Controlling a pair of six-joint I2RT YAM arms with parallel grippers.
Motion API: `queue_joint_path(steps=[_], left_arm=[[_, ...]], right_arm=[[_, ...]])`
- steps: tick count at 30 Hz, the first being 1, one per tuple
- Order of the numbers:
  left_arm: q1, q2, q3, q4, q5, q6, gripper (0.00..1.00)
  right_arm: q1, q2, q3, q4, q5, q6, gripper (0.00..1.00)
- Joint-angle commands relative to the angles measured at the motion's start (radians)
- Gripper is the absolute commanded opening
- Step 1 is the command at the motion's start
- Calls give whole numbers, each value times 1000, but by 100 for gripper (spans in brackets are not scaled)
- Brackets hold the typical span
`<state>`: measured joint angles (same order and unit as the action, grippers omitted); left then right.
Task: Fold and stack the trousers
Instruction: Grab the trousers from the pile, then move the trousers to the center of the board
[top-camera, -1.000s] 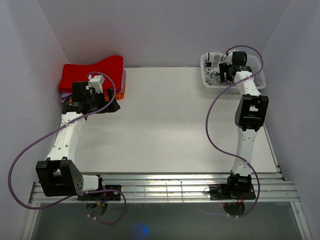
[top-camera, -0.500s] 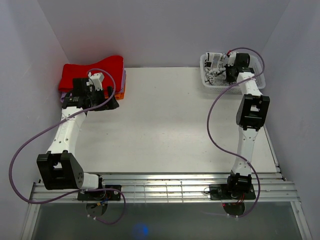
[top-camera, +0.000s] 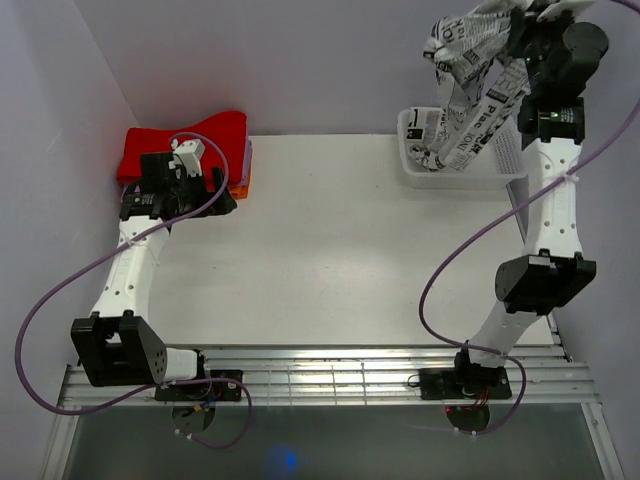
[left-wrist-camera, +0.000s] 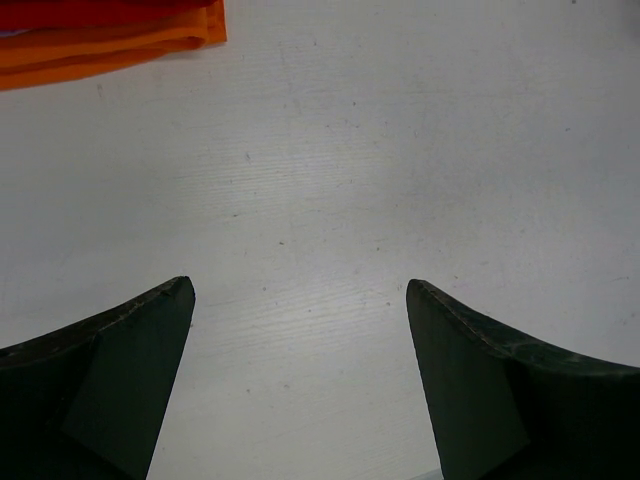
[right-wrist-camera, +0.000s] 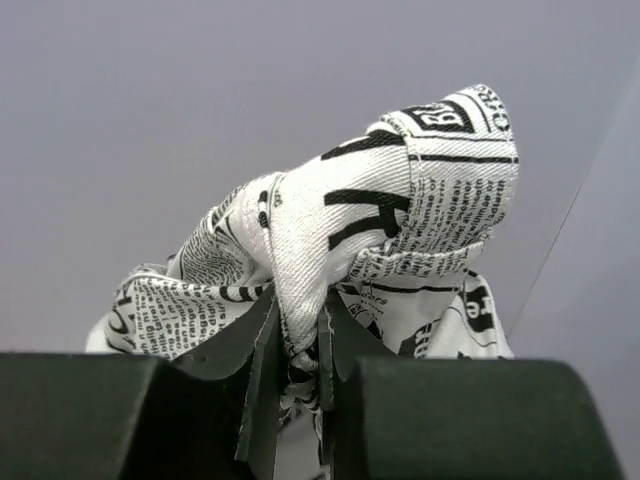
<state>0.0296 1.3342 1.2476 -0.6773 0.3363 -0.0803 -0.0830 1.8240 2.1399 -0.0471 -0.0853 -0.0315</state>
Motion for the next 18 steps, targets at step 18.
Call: queue_joint_path(steps=[18], left_arm=[[1,-158,-48,88,62,-22,98]], right_arm=[[6,-584,-369,474,-267,433,8]])
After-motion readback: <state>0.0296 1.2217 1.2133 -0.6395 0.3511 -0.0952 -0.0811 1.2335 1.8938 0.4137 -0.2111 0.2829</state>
